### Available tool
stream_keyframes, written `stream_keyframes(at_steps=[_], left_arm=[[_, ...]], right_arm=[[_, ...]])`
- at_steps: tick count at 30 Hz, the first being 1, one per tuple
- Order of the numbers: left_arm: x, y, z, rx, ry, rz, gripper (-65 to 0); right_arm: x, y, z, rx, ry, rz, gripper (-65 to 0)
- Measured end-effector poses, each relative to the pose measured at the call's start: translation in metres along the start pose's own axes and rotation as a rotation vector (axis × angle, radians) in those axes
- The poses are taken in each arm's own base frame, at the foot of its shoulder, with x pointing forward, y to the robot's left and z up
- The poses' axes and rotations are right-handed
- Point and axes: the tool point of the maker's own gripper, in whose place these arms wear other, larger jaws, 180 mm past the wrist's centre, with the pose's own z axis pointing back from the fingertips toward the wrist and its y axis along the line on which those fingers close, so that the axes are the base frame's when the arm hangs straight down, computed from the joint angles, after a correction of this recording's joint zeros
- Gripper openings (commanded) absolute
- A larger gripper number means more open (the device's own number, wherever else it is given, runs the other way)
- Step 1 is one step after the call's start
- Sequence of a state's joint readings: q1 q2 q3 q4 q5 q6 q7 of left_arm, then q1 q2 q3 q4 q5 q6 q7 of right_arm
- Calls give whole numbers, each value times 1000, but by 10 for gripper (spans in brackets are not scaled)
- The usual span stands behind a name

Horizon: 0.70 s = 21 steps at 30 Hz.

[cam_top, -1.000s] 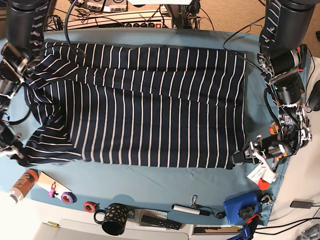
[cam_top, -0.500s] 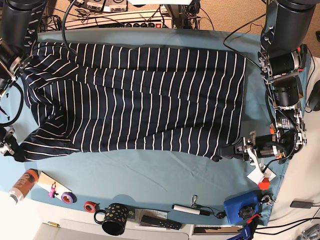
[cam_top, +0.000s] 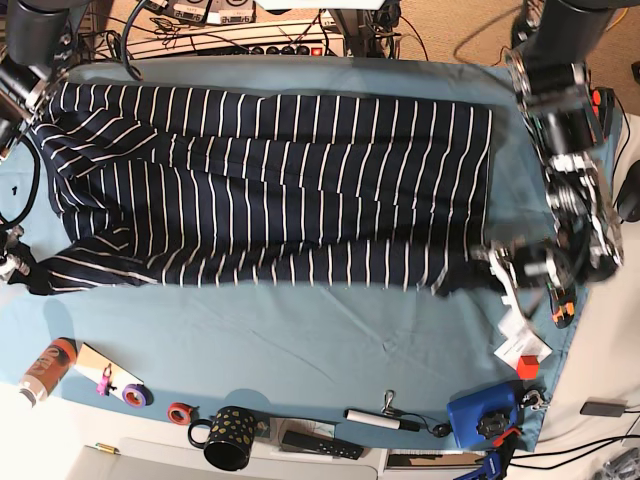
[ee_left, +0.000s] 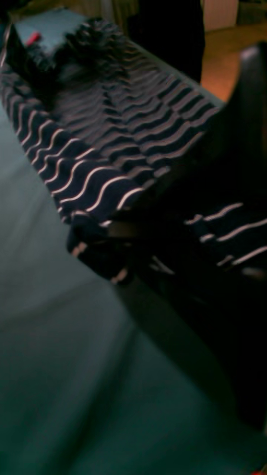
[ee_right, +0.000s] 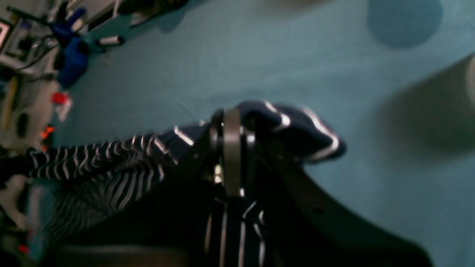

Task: Layout the t-shirt on the table in an organized manner, then fold the t-shirt properly
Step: 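Fold the hem edge over toward the collar with both grippers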

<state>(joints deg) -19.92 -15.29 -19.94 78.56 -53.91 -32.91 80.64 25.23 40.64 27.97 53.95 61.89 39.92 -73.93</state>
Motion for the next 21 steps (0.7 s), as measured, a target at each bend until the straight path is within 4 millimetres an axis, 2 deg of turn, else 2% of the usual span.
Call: stream_keyframes(at_steps=[4, 10, 15, 19, 21], left_arm=[[-22, -13, -4, 52, 12, -14, -650], [-19, -29, 9, 141, -45, -108, -650], [-43, -27, 8, 154, -1, -66, -650], [-42, -27, 8, 152, -8, -66, -650], [-43, -29, 10, 157, -10, -66, -650]], right_arm=[[-1, 10, 8, -18, 13, 93, -650], [-17, 17, 18, -33, 21, 148, -650], [-36, 18, 45, -45, -7, 110, -650], [-18, 35, 65, -16, -144, 136, -650], [-18, 36, 74, -36, -154, 161, -650]])
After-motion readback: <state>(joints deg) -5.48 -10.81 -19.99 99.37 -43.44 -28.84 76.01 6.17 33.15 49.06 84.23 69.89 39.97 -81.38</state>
